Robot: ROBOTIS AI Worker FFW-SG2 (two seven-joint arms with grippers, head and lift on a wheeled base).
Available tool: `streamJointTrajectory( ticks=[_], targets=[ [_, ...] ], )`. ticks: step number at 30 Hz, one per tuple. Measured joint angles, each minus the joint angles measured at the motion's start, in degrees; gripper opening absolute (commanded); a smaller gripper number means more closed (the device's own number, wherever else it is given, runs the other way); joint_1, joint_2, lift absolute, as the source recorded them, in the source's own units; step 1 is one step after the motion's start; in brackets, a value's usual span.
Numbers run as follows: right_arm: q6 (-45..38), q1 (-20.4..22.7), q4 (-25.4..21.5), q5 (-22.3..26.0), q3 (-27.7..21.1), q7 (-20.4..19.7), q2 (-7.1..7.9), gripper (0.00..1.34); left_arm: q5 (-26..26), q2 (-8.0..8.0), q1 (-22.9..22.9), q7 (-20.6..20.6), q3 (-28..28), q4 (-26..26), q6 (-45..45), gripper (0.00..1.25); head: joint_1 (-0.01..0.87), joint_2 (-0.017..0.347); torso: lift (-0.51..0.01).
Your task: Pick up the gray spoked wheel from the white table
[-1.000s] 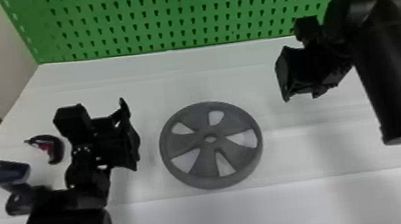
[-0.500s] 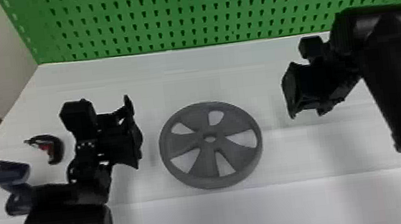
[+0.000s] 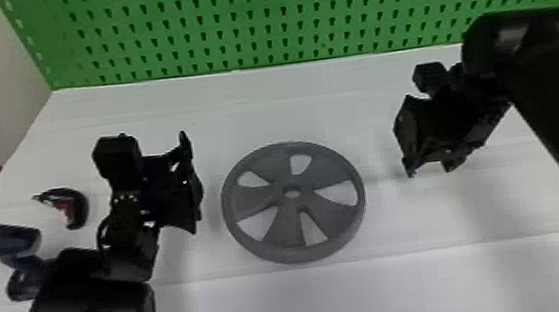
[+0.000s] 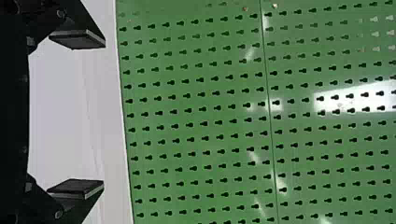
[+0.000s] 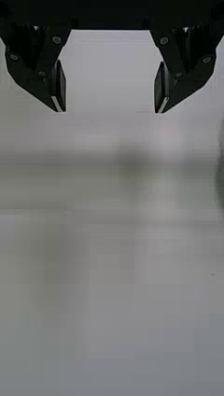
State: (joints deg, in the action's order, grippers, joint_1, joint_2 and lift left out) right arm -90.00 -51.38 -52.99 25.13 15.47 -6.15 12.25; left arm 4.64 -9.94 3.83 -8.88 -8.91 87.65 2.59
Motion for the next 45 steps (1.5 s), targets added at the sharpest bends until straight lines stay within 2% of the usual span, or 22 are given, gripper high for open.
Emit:
streamJointTrajectory(
  ticks=[5,11,19,27,32,45],
  targets=[
    [0.0,-1.8,3.4,4.0,4.7,0.0,1.05,0.82,0.0,-0.08,0.0,0.0,-0.1,0.0,0.0,1.04,0.77,0.044,-0.098],
    [0.0,-3.0,5.2,5.7,6.1,0.0,1.71,0.82,-0.1,-0.11,0.0,0.0,-0.3,0.0,0.0,1.04,0.77,0.044,-0.098],
    [0.0,-3.6,5.4,5.6,6.0,0.0,2.06,0.83,0.0,-0.16,0.0,0.0,-0.3,0.0,0.0,1.04,0.77,0.044,-0.098],
    [0.0,-4.0,5.6,6.5,6.8,0.0,1.93,0.83,0.1,-0.16,0.1,-0.1,-0.4,0.0,-0.1,1.04,0.77,0.044,-0.098],
    [0.0,-4.6,5.6,9.1,8.7,0.0,1.44,0.83,0.2,-0.16,0.1,-0.2,-0.5,0.0,-0.1,1.04,0.77,0.044,-0.098],
    [0.0,-7.0,4.3,18.9,18.9,0.0,0.55,0.82,0.4,-0.16,0.1,-0.7,-0.5,0.0,-0.1,1.04,0.77,0.044,-0.098]
  ],
)
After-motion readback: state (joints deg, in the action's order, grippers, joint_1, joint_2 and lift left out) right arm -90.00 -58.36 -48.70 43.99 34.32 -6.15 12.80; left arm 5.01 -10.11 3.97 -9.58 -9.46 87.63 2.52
